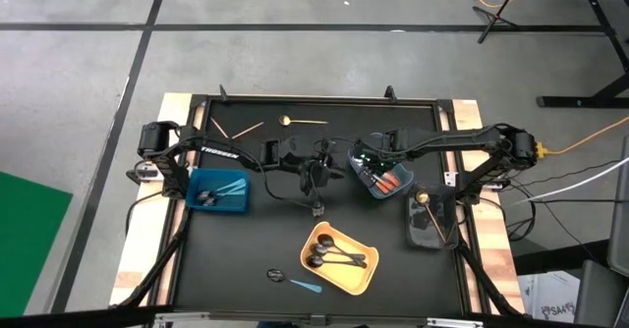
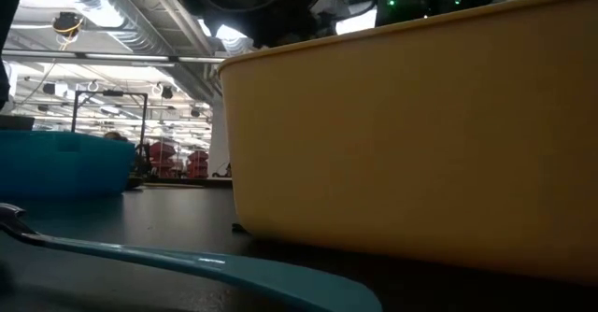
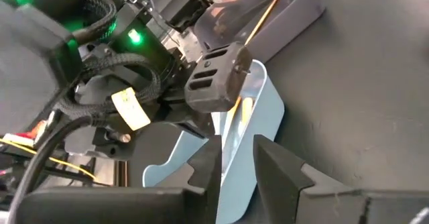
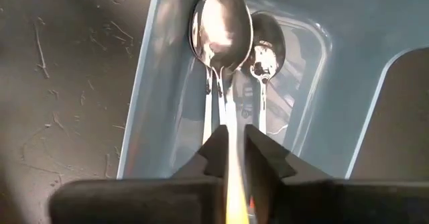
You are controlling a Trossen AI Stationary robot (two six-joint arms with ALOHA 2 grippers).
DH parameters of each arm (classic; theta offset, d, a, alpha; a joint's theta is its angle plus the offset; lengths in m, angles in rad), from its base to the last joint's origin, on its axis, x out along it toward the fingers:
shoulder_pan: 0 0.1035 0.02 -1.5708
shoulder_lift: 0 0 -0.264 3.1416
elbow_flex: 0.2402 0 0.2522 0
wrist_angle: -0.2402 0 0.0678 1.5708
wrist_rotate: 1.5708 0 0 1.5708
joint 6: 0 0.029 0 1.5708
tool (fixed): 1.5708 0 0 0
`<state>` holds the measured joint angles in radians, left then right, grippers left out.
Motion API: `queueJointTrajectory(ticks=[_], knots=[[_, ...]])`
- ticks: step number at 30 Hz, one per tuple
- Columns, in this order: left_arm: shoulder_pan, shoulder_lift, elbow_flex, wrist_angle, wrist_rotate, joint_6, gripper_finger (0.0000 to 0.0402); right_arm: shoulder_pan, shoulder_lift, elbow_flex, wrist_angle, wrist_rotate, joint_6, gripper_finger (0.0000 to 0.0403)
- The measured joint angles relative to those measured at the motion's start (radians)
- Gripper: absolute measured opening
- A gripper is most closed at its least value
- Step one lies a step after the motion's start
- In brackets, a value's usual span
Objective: Sort silverware by color (type)
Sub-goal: Put the orange spoon into the gray bin, then put the gold spoon into the black bin
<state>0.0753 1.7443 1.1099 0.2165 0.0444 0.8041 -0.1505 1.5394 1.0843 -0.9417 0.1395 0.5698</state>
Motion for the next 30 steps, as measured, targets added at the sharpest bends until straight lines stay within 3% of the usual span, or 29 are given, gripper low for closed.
queueJointTrajectory(ticks=[5, 10, 18, 25, 30], knots=[[0.001, 0.0, 0.0, -0.019, 0.0, -0.072, 0.008, 0.0, 0.0, 0.0, 0.0, 0.0, -0.001, 0.0093], [0.001, 0.0, 0.0, -0.09, -0.001, -0.121, 0.008, 0.0, 0.002, 0.036, -0.031, 0.01, 0.003, 0.0114], [0.001, 0.0, -0.001, -0.142, 0.009, -0.17, 0.008, -0.015, 0.001, 0.306, -0.232, 0.194, -0.109, 0.0112], [0.004, 0.0, -0.001, -0.141, 0.036, -0.17, 0.008, -0.125, 0.0, 0.566, -0.372, 0.419, -0.159, 0.0111], [0.055, -0.008, -0.001, -0.166, 0.026, -0.177, 0.008, -0.215, -0.001, 0.667, -0.379, 0.416, -0.27, 0.0111]])
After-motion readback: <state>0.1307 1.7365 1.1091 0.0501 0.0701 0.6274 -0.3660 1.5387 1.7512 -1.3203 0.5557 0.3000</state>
